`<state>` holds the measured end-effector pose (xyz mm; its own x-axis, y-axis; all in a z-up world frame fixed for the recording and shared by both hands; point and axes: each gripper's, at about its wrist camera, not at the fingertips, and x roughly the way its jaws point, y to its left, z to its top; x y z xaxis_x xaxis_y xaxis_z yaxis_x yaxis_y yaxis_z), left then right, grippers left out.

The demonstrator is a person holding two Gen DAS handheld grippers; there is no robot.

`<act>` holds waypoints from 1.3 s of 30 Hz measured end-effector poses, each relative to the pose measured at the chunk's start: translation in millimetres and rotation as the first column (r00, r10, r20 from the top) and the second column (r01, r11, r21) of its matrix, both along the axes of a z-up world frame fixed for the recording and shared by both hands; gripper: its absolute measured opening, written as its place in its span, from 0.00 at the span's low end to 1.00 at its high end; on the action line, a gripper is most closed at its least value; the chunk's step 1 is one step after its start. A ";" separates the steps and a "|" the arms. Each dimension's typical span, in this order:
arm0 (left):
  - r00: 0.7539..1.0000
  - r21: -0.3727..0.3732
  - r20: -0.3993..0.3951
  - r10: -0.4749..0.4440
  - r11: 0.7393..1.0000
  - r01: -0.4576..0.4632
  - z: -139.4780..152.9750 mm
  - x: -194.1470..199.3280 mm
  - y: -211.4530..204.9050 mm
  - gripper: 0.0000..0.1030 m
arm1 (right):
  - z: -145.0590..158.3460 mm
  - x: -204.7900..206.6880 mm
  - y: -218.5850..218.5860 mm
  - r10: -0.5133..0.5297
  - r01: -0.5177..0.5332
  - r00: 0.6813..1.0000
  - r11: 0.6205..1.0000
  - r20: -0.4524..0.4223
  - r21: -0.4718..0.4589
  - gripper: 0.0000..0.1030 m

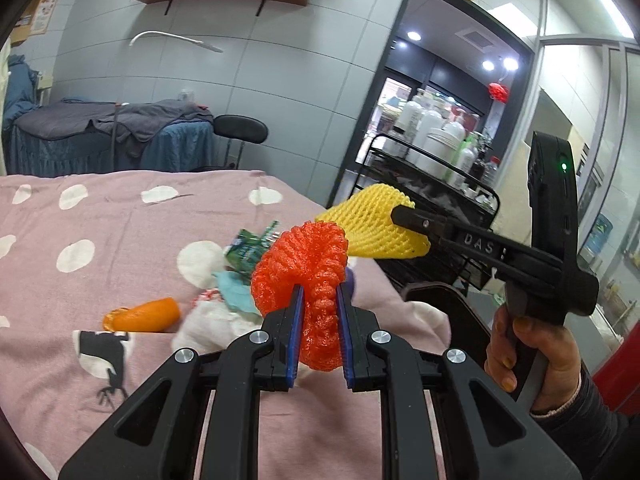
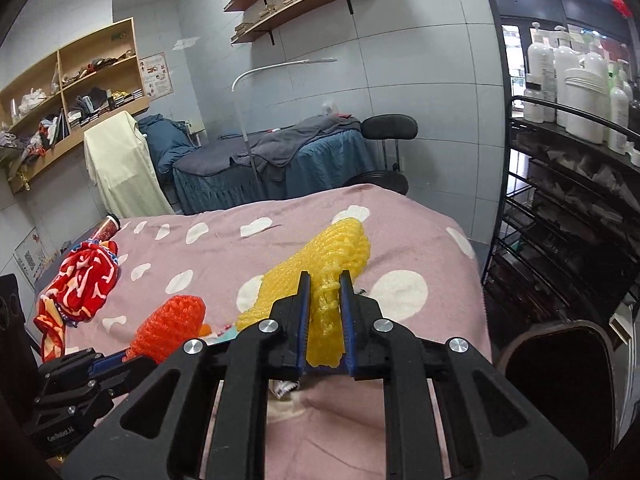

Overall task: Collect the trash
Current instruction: 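Carry both mesh nets over the brown bin and open both tools to drop them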

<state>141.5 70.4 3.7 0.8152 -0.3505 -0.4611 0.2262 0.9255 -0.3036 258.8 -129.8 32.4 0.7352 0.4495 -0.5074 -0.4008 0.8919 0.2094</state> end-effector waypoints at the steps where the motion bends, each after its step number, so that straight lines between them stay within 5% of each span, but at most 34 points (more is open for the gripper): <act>1: 1.000 0.000 -0.002 -0.014 1.000 0.014 -0.5 0.1 -5.2 0.16 | -2.0 -5.3 -7.5 -0.013 0.013 1.000 1.000 -0.001 -0.003 0.15; 11: 0.986 -0.003 -0.024 -0.163 0.987 0.163 -7.4 3.6 -62.4 0.16 | -26.1 -58.1 -106.8 -0.236 0.236 0.972 0.971 0.000 -0.031 0.15; 20: 0.958 0.008 -0.055 -0.280 0.960 0.281 -16.6 6.6 -109.3 0.16 | -66.4 -67.6 -179.0 -0.446 0.435 0.894 0.887 -0.045 -0.153 0.15; 32: 0.927 0.024 -0.095 -0.363 0.930 0.367 -23.5 15.5 -141.7 0.16 | -143.9 -43.4 -217.3 -0.535 0.470 0.820 0.832 -0.202 -0.294 0.15; 34: 0.921 0.023 -0.102 -0.377 0.924 0.381 -24.4 17.1 -147.3 0.16 | -154.0 -38.5 -220.3 -0.539 0.469 0.810 0.832 -0.232 -0.297 0.21; 37: 0.911 0.022 -0.118 -0.396 0.916 0.401 -27.3 20.1 -156.7 0.16 | -165.6 -35.6 -222.2 -0.543 0.472 0.793 0.835 -0.276 -0.283 0.65; 39: 0.905 0.031 -0.125 -0.406 0.910 0.412 -28.9 20.8 -163.0 0.16 | -165.4 -40.2 -221.0 -0.547 0.484 0.793 0.833 -0.267 -0.268 0.74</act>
